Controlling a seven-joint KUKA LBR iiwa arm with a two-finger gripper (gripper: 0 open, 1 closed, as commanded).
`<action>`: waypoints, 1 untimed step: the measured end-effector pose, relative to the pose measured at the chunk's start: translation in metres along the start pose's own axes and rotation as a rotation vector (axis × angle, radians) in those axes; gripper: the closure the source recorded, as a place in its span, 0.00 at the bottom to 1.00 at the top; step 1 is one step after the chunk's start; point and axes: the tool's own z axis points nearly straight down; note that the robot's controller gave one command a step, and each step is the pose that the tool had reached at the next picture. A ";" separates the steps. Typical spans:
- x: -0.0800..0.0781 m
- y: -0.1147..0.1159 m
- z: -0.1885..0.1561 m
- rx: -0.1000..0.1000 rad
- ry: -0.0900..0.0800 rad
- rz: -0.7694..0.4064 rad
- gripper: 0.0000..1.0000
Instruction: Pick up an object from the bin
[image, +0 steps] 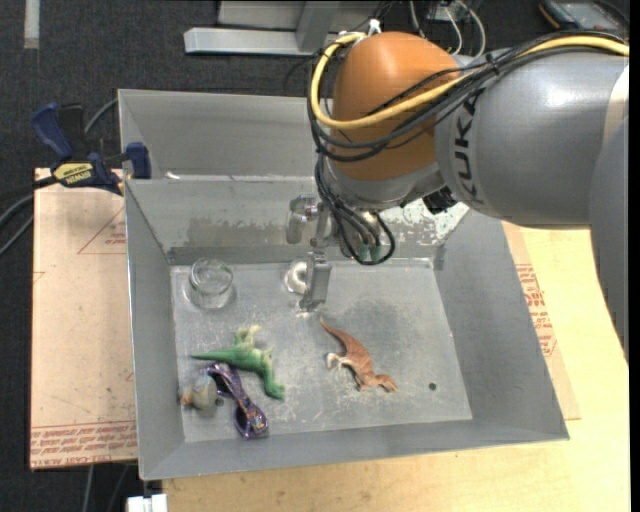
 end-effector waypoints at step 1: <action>-0.001 -0.001 -0.005 -0.001 -0.008 0.003 0.00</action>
Offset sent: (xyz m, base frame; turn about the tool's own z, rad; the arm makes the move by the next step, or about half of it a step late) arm -0.0466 -0.0737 -0.0555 -0.2039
